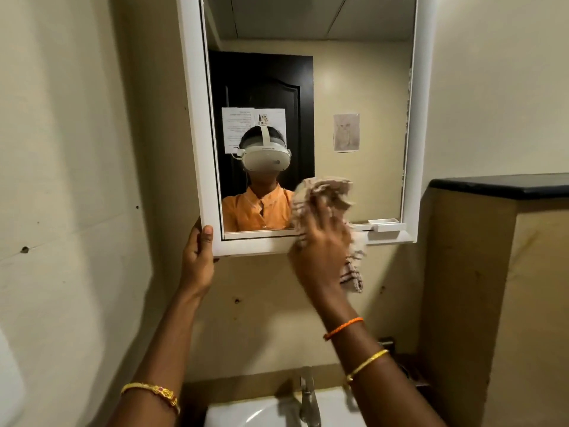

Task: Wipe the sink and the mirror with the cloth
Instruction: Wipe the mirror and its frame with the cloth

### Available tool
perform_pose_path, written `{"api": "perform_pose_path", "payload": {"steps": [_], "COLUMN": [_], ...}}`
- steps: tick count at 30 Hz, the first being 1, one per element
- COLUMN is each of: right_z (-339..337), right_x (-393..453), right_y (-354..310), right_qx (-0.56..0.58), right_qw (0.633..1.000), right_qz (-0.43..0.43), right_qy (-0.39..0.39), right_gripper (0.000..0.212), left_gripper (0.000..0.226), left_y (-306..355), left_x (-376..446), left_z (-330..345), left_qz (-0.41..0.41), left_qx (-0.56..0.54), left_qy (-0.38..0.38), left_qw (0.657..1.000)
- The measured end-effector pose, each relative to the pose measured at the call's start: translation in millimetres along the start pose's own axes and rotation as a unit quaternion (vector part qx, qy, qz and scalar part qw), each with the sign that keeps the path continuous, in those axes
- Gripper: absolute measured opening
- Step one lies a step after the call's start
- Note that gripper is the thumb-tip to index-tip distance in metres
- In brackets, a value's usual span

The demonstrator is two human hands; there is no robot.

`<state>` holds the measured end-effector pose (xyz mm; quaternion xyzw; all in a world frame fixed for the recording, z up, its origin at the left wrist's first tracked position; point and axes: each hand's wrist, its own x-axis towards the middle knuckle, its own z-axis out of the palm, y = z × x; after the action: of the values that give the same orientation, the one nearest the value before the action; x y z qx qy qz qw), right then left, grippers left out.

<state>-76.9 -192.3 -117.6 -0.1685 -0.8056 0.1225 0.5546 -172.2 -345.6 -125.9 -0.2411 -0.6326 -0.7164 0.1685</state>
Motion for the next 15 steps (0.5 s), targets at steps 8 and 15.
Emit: {"api": "perform_pose_path", "payload": {"steps": [8,15], "right_z": [-20,-6], "right_x": [-1,-20], "right_y": [29,-6], "right_qx": [-0.037,0.018], "right_qw": [0.987,0.99], "right_qz": [0.128,0.081], "right_qy": [-0.086,-0.116], "right_gripper": [0.082,0.086], "left_gripper": [0.04,0.043], "left_y": [-7,-5], "left_x": [0,-4], "left_z": [8,5], "left_qz": [-0.019,0.001], "left_qx": [-0.006,0.038], "left_qy": [0.043,0.046], "left_qw": [0.999,0.998]}}
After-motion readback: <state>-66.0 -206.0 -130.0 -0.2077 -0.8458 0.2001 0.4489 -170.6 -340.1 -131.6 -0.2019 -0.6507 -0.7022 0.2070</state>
